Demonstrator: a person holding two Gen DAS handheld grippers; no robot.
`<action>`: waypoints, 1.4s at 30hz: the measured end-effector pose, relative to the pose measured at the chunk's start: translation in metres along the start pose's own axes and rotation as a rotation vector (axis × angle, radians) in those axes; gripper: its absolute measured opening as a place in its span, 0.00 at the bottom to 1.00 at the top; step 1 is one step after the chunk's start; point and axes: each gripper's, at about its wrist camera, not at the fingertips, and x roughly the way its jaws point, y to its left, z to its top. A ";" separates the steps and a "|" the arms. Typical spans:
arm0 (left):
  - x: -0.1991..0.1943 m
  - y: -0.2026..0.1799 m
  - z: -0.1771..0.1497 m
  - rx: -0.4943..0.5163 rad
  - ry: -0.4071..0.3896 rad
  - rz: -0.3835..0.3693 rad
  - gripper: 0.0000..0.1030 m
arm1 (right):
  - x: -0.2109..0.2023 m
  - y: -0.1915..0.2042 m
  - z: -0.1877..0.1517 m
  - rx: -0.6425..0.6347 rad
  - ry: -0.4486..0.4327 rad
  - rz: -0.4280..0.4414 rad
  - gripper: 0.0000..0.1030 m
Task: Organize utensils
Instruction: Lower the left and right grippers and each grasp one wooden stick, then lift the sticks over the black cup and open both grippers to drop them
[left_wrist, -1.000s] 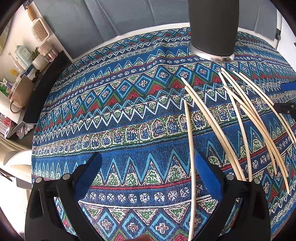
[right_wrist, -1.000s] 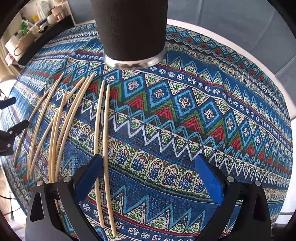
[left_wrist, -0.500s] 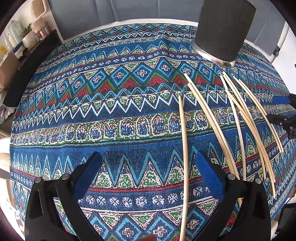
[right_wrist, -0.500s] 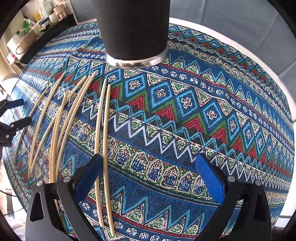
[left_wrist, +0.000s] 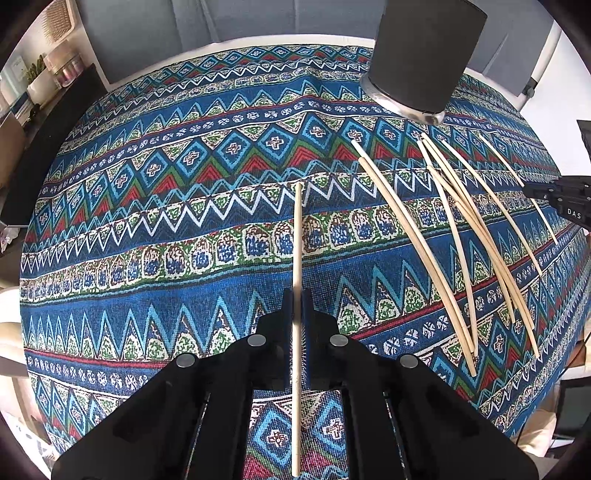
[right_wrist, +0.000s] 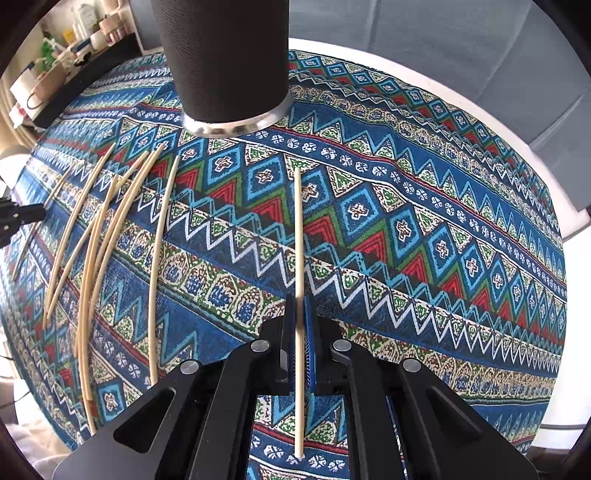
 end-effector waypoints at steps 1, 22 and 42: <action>-0.001 0.002 -0.001 -0.014 0.002 -0.002 0.05 | -0.001 -0.003 -0.002 0.011 -0.003 0.007 0.04; -0.082 -0.013 0.037 0.027 -0.162 0.009 0.05 | -0.111 -0.023 -0.010 0.075 -0.326 0.221 0.04; -0.178 -0.080 0.128 0.156 -0.454 -0.115 0.05 | -0.197 -0.001 0.072 0.009 -0.671 0.425 0.04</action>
